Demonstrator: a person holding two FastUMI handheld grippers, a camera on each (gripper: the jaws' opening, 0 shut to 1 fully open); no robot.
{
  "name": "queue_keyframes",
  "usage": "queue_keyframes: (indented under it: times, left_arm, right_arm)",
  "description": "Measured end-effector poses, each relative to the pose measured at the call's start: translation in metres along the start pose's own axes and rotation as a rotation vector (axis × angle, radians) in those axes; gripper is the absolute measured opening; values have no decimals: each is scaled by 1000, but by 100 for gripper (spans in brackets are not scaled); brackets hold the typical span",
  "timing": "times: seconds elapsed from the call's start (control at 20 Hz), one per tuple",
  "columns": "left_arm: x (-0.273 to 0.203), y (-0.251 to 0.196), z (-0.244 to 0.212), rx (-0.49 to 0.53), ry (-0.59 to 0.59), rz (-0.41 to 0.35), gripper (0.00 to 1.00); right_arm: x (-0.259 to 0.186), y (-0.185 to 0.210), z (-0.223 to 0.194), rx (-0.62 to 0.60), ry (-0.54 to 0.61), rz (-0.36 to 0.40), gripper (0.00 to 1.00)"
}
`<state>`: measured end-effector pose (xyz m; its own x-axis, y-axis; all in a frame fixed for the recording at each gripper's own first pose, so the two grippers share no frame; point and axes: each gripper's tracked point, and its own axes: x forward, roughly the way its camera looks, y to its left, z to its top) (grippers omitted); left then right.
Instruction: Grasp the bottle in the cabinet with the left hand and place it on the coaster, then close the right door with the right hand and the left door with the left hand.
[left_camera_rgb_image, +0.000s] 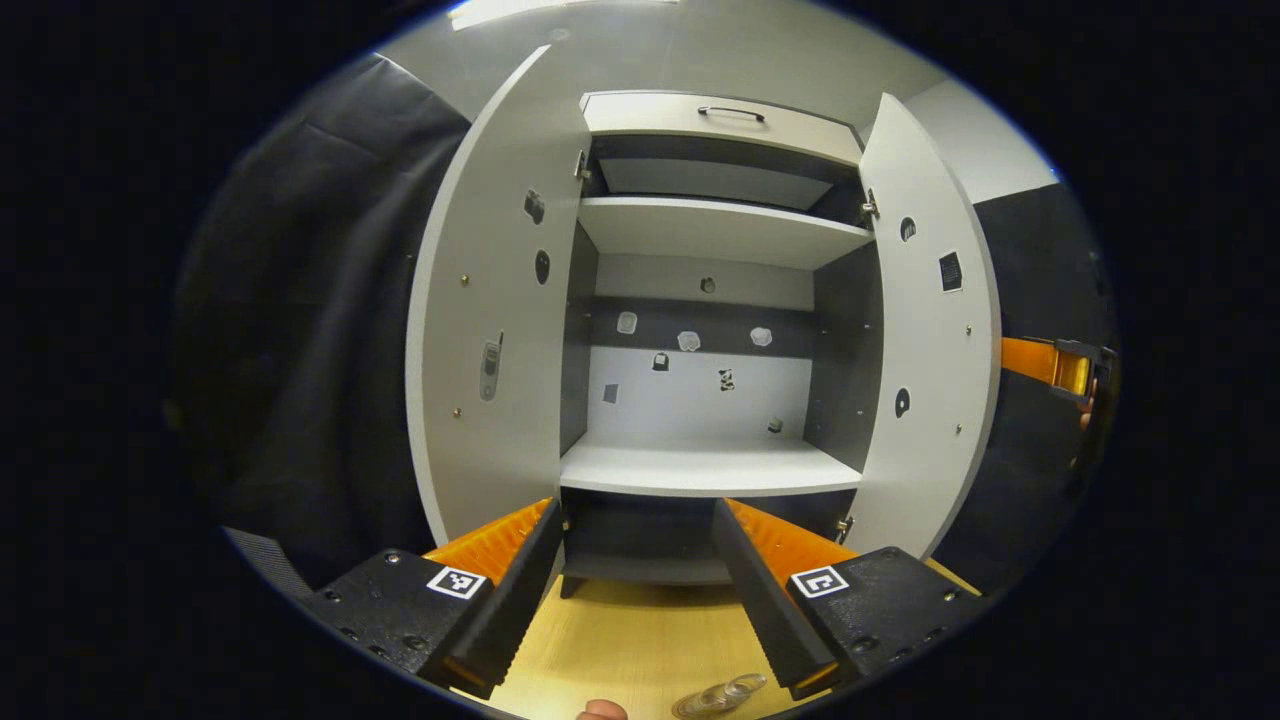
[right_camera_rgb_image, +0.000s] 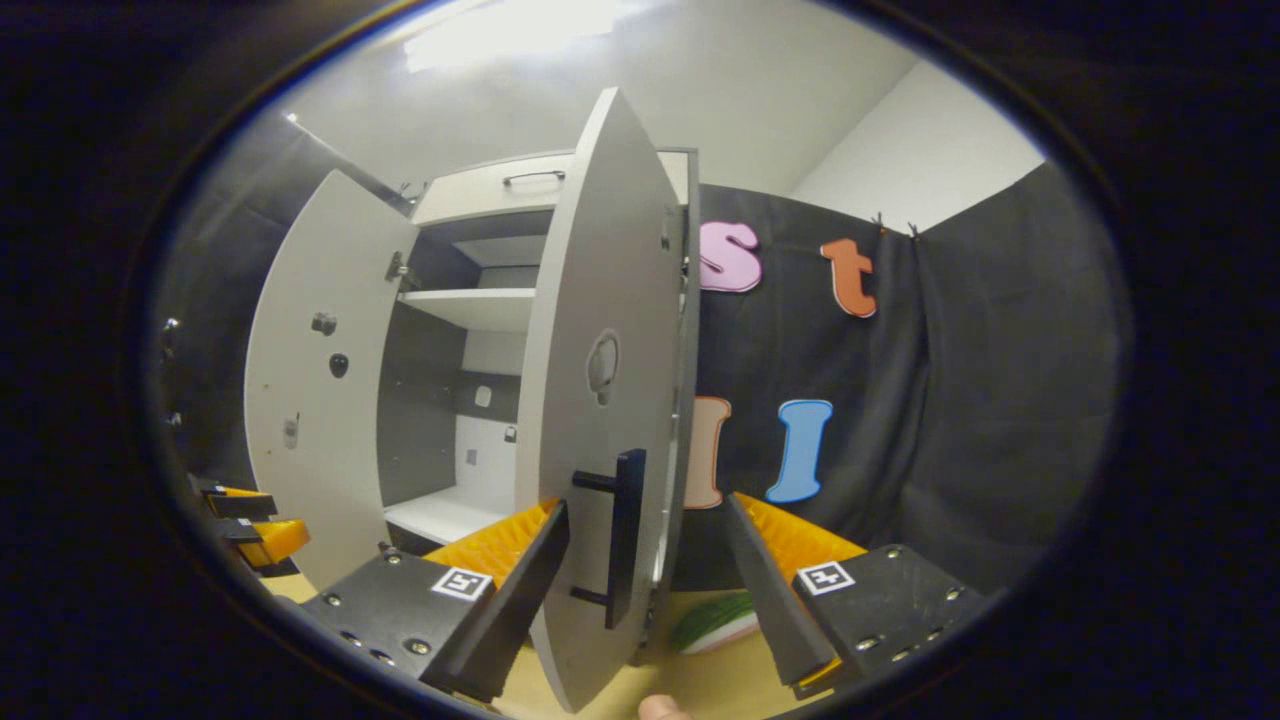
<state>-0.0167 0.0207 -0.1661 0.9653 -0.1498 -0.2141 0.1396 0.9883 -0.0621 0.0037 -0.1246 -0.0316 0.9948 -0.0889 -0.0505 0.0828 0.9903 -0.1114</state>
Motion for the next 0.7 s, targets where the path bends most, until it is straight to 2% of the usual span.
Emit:
queue_keyframes:
  times: [0.05, 0.3, 0.4, 0.45, 0.6, 0.7]
  left_arm:
    - [-1, 5, 2, -2, -4, 10, 95]
    - [-8, 37, 2, -13, -10, 83, 95]
    - [-10, 49, 1, -15, -10, 108, 95]
    - [-11, 55, 0, -15, -10, 120, 95]
    - [-16, 71, 1, -18, -15, 157, 93]
    - [-18, 80, 1, -21, -19, 180, 95]
  right_arm:
    - [3, 8, -1, 4, 0, 16, 95]
    - [21, 37, 1, -2, -1, 72, 92]
    - [27, 49, 0, -3, 0, 98, 92]
    - [29, 58, -2, -2, 0, 115, 95]
    - [37, 81, 0, -9, -4, 162, 93]
    - [42, 94, 2, -11, -12, 183, 95]
